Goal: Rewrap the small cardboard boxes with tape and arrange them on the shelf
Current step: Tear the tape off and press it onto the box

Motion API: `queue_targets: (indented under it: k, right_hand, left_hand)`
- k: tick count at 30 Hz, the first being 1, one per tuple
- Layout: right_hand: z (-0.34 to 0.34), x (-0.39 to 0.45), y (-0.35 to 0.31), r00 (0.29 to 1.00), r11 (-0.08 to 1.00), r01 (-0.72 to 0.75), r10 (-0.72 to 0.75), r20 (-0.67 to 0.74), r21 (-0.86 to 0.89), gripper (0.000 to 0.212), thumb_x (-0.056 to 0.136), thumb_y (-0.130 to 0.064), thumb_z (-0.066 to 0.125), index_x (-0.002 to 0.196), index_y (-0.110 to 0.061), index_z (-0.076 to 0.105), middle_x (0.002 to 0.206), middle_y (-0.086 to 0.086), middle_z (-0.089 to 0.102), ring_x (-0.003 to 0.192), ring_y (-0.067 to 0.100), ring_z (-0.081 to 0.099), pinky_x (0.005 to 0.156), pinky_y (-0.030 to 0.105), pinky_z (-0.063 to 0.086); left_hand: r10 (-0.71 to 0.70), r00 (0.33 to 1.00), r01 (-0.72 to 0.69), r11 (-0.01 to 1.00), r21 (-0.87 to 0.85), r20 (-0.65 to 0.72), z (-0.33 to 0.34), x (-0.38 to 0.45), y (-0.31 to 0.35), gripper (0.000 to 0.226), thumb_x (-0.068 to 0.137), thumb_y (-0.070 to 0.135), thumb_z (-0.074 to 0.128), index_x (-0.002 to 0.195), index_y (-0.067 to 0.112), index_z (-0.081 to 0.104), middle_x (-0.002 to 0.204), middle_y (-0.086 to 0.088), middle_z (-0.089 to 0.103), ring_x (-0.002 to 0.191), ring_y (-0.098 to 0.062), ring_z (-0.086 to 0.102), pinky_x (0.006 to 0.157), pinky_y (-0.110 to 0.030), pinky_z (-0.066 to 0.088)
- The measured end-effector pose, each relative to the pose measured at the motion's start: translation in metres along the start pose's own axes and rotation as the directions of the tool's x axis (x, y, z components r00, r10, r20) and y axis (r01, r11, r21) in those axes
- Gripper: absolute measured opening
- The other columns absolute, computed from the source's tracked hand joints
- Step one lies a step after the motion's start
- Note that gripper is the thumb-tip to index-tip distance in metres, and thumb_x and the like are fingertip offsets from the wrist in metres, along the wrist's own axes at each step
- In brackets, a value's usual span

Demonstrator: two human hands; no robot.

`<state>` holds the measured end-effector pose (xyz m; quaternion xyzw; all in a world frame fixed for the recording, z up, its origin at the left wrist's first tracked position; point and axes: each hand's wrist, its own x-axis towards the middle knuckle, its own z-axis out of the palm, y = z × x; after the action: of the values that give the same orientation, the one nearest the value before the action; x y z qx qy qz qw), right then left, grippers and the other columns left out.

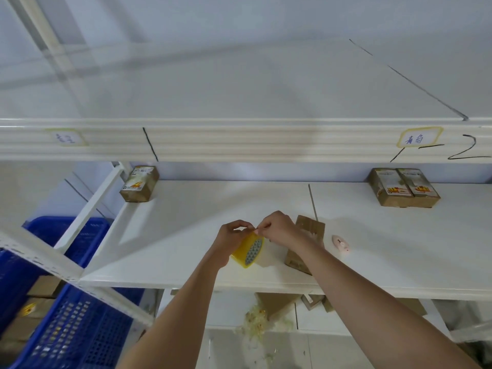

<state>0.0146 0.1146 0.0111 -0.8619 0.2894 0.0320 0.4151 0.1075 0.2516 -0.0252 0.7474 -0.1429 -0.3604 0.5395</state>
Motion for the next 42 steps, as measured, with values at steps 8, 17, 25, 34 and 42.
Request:
queue_targets:
  k: [8, 17, 25, 34, 42]
  right_hand:
    - [0.022, -0.013, -0.015, 0.993, 0.998, -0.025, 0.031, -0.115, 0.053, 0.013, 0.089, -0.011, 0.069, 0.089, -0.009, 0.082, 0.090, 0.006, 0.076, 0.068, 0.008, 0.061, 0.072, 0.025, 0.054]
    - [0.025, -0.030, -0.021, 0.993, 0.992, -0.002, 0.017, -0.119, 0.129, 0.018, 0.091, -0.023, 0.072, 0.099, -0.010, 0.081, 0.099, 0.005, 0.075, 0.083, 0.015, 0.064, 0.070, 0.022, 0.047]
    - [0.024, -0.043, -0.022, 0.984, 0.993, -0.081, 0.093, -0.152, 0.081, 0.017, 0.086, -0.017, 0.068, 0.081, -0.007, 0.080, 0.083, 0.007, 0.076, 0.078, 0.021, 0.071, 0.074, 0.035, 0.061]
    - [0.030, -0.062, -0.008, 0.998, 0.992, -0.011, 0.003, -0.067, -0.124, 0.025, 0.095, -0.010, 0.052, 0.070, -0.010, 0.055, 0.084, 0.008, 0.065, 0.073, 0.026, 0.060, 0.060, 0.031, 0.044]
    - [0.041, -0.072, -0.013, 0.999, 0.969, 0.031, -0.022, 0.040, -0.246, 0.023, 0.089, 0.004, 0.050, 0.108, 0.002, 0.064, 0.113, 0.020, 0.063, 0.105, 0.035, 0.062, 0.073, 0.031, 0.044]
  left_hand:
    - [0.024, 0.998, -0.026, 0.999, -0.046, -0.052, -0.013, -0.020, -0.008, 0.014, 0.096, 0.022, 0.067, 0.086, 0.025, 0.076, 0.087, 0.000, 0.075, 0.078, -0.022, 0.068, 0.075, -0.034, 0.054]
    - [0.012, 0.993, -0.030, 0.988, -0.151, -0.120, -0.013, -0.039, -0.005, 0.007, 0.091, 0.025, 0.075, 0.089, 0.021, 0.080, 0.093, 0.002, 0.077, 0.084, -0.021, 0.071, 0.072, -0.030, 0.058]
    - [-0.018, 0.987, -0.002, 0.992, -0.127, -0.159, 0.003, -0.060, 0.001, 0.010, 0.090, 0.024, 0.075, 0.094, 0.016, 0.080, 0.090, 0.000, 0.076, 0.076, -0.017, 0.071, 0.071, -0.030, 0.058]
    - [-0.045, 0.999, 0.044, 0.998, -0.049, -0.015, 0.007, -0.075, -0.005, 0.016, 0.092, 0.013, 0.070, 0.102, 0.022, 0.078, 0.098, -0.006, 0.077, 0.087, -0.021, 0.075, 0.080, -0.034, 0.061]
    - [-0.082, 0.988, 0.084, 0.996, -0.007, 0.127, -0.008, -0.086, -0.010, 0.036, 0.090, 0.001, 0.071, 0.123, 0.014, 0.070, 0.107, -0.014, 0.076, 0.104, -0.035, 0.071, 0.095, -0.049, 0.057]
